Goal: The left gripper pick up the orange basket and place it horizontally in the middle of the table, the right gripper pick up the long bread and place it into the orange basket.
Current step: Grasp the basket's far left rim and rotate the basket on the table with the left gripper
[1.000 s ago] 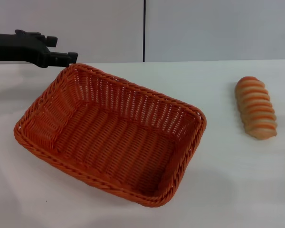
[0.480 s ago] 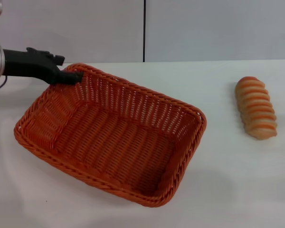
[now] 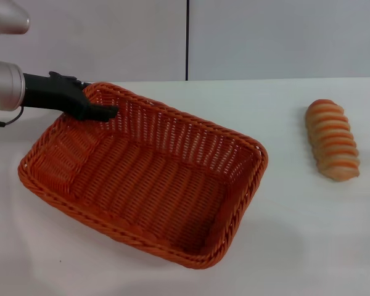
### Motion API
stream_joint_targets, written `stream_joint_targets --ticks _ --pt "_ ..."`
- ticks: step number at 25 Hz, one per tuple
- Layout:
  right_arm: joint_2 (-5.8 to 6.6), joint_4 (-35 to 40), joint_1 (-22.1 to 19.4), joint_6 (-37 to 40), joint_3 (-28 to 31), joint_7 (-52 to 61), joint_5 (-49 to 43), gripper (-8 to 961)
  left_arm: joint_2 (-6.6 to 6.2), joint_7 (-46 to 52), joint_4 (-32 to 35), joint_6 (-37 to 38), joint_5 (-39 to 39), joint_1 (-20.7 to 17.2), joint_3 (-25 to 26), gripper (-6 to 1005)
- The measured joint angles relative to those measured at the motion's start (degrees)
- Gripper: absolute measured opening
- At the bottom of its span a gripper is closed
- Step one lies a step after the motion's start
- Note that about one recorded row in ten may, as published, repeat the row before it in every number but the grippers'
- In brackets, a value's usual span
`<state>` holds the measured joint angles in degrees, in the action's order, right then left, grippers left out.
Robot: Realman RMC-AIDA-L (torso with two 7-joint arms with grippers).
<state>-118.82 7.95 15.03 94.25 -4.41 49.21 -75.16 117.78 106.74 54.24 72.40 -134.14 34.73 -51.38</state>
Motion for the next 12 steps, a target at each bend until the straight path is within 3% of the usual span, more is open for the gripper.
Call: stream_joint_targets --ticks 8,9,12 --pt "0.00 0.0 -0.1 -0.2 -0.1 0.0 -0.1 646 0.15 2.2 -0.4 -1.7 -0.7 0.4 -0.1 786" --pt "0.00 0.0 -0.1 -0.3 -0.1 0.1 -0.1 646 0.13 2.4 0.1 -1.7 -0.7 0.2 -0.1 602" --pt "0.00 -0.1 0.0 -0.4 -0.1 0.1 -0.1 647 0.12 2.4 0.3 -1.7 -0.8 0.0 -0.1 487"
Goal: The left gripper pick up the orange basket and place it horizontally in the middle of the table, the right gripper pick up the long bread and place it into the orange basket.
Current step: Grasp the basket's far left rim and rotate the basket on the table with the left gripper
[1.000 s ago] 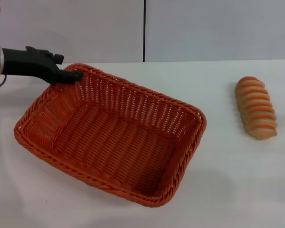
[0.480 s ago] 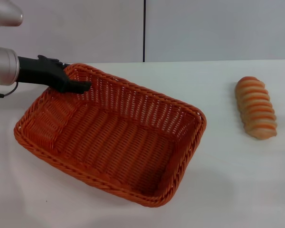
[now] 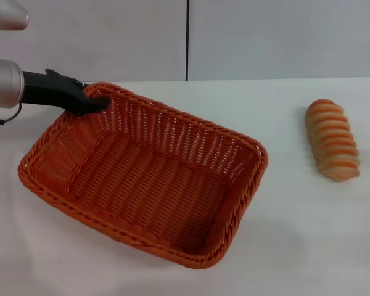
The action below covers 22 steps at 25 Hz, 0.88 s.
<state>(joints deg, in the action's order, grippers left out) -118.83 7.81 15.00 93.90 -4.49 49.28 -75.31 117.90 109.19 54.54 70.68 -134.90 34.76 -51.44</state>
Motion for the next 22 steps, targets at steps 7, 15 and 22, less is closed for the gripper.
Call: stream_joint_targets --ticks 7,15,22 --pt "0.02 -0.2 0.2 -0.1 0.0 0.0 0.0 647 -0.04 0.2 1.3 0.9 0.5 -0.4 0.4 322" --pt "0.09 -0.2 0.3 -0.1 0.0 0.0 0.0 648 -0.06 1.5 1.5 1.6 0.6 -0.3 0.5 222" --pt "0.09 -0.2 0.3 -0.3 0.0 0.0 0.0 648 -0.25 6.1 3.8 9.6 4.9 -0.4 5.0 219"
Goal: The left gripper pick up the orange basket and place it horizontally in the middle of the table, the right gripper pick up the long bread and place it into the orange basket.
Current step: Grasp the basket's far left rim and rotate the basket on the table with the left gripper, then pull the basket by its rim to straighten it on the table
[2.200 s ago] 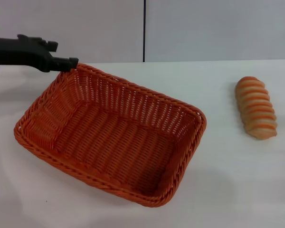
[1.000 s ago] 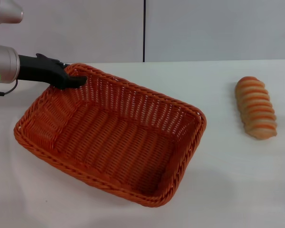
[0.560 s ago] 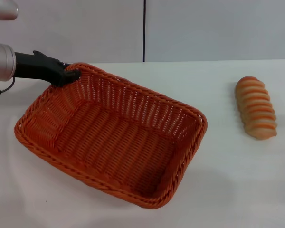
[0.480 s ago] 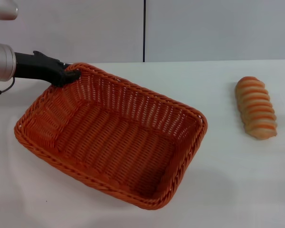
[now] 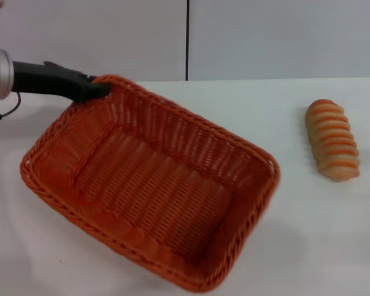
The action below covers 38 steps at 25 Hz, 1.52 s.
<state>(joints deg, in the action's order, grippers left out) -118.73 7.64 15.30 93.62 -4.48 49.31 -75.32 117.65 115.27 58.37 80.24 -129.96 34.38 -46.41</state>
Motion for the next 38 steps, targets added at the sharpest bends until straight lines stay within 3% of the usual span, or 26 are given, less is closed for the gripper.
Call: stream_joint_targets --ticks 5,7,17,38 --pt "0.00 0.0 0.0 -0.4 0.0 0.0 0.0 649 -0.06 1.9 1.2 4.6 2.5 -0.2 3.6 216" --pt "0.00 0.0 0.2 -0.5 0.0 0.0 0.0 649 -0.17 8.5 2.0 6.1 2.9 -0.7 5.0 211" --pt "-0.01 0.0 0.7 -1.6 0.0 0.0 0.0 650 -0.33 18.2 2.0 5.8 2.6 -4.2 5.9 203" --pt "0.13 0.1 2.8 -5.2 -0.7 -0.4 0.0 651 0.38 21.2 -1.0 7.5 9.8 -12.2 5.4 204"
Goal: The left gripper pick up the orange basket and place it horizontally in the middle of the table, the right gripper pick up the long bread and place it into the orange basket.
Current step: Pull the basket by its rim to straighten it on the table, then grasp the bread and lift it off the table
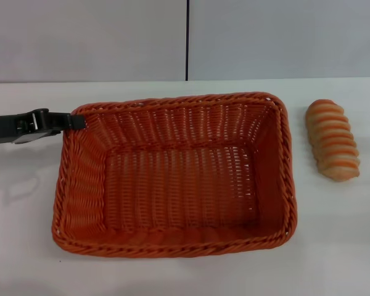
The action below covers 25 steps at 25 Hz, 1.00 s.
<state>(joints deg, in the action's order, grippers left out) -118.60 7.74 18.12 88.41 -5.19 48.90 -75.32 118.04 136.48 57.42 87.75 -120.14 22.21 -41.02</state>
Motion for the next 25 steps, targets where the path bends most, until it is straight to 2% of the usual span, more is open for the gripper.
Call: stream_joint_targets --ticks 3,7,14,16,17,18,19,20,21,22,23,24,25 --pt "-0.04 0.0 0.0 0.0 0.0 0.0 0.0 652 -0.05 0.0 -1.0 -0.3 0.1 0.0 0.4 204" --pt "-0.05 0.0 -0.2 0.0 0.0 0.3 0.0 652 -0.25 -0.4 -1.4 -0.7 0.2 0.0 0.5 378" --pt "-0.02 0.2 -0.4 0.1 -0.4 0.7 -0.2 652 -0.43 -1.6 -1.4 -0.7 0.1 -0.1 0.7 528" --pt "0.27 3.4 -0.4 0.4 -2.6 4.0 -2.7 653 -0.59 -5.5 -1.4 -0.6 0.6 0.1 3.8 571" --pt "0.27 3.4 -0.4 0.4 -2.6 4.0 -2.7 653 -0.59 -5.5 -1.4 -0.6 0.6 0.1 3.8 593" --pt "0.66 7.3 -0.3 0.6 -4.6 8.6 -5.8 653 -0.54 -10.2 -1.4 0.0 3.0 0.3 7.8 614" --pt "0.66 7.3 -0.3 0.6 -4.6 8.6 -5.8 653 -0.54 -10.2 -1.4 0.0 3.0 0.3 7.8 635" --pt "1.18 10.3 -0.2 0.8 -5.9 12.1 -7.9 653 -0.40 -14.1 -1.5 0.3 5.7 0.1 9.8 657" --pt "2.32 15.6 0.3 1.7 -8.2 19.8 -11.9 653 -0.16 -21.2 -3.0 0.0 12.3 -0.6 12.2 678" --pt "2.32 15.6 0.3 1.7 -8.2 19.8 -11.9 653 -0.16 -21.2 -3.0 0.0 12.3 -0.6 12.2 699" --pt "3.67 20.6 1.0 2.9 -10.2 27.5 -15.8 653 -0.15 -24.3 -4.3 -0.2 15.4 -1.1 12.7 721" --pt "4.54 23.7 1.5 3.4 -11.3 32.3 -18.4 653 -0.29 -32.3 -9.0 -0.3 23.8 -2.0 13.5 742" --pt "4.54 23.7 1.5 3.4 -11.3 32.3 -18.4 653 -0.29 -32.3 -9.0 -0.3 23.8 -2.0 13.5 742"
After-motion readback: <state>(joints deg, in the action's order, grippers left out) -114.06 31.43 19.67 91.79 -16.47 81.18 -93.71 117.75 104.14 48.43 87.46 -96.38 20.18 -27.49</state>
